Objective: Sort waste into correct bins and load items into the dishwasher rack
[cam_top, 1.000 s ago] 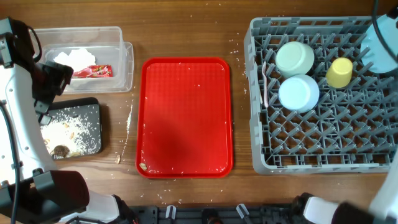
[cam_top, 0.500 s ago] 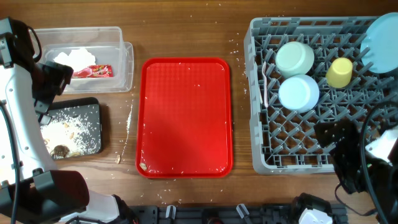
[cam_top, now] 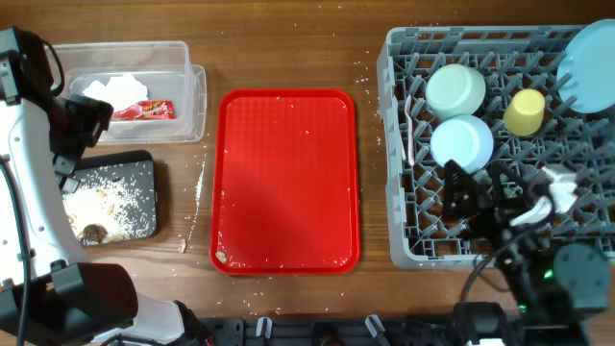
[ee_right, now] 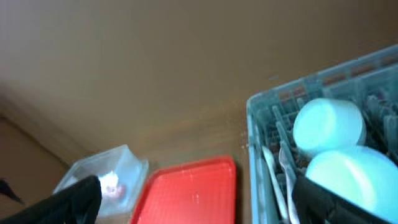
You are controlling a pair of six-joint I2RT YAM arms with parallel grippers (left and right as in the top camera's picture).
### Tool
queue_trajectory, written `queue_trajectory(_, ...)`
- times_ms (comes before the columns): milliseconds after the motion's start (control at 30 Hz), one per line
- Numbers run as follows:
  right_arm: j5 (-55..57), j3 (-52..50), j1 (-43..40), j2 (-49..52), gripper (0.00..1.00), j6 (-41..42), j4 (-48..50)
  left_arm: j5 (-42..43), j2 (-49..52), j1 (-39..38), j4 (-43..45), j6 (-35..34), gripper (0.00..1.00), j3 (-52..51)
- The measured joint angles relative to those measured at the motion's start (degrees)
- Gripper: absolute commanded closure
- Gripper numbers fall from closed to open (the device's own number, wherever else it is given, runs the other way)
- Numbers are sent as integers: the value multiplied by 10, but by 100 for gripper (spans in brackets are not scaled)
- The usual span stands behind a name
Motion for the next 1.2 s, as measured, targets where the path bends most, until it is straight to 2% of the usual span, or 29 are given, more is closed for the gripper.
queue_trajectory(133, 0, -186, 1, -92, 0, -13, 210, 0, 0, 0, 0, 0, 0, 0)
queue_trajectory(267, 0, -287, 1, -144, 0, -46, 303, 0, 0, 0, 0, 0, 0, 0)
queue_trajectory(533, 15, -349, 1, -174, 0, -150, 308, 0, 0, 0, 0, 0, 0, 0)
queue_trajectory(700, 24, -350, 1, -176, 0, -196, 234, 0, 0, 0, 0, 0, 0, 0)
queue_trajectory(1200, 24, -350, 1, -176, 0, -204, 234, 0, 0, 0, 0, 0, 0, 0)
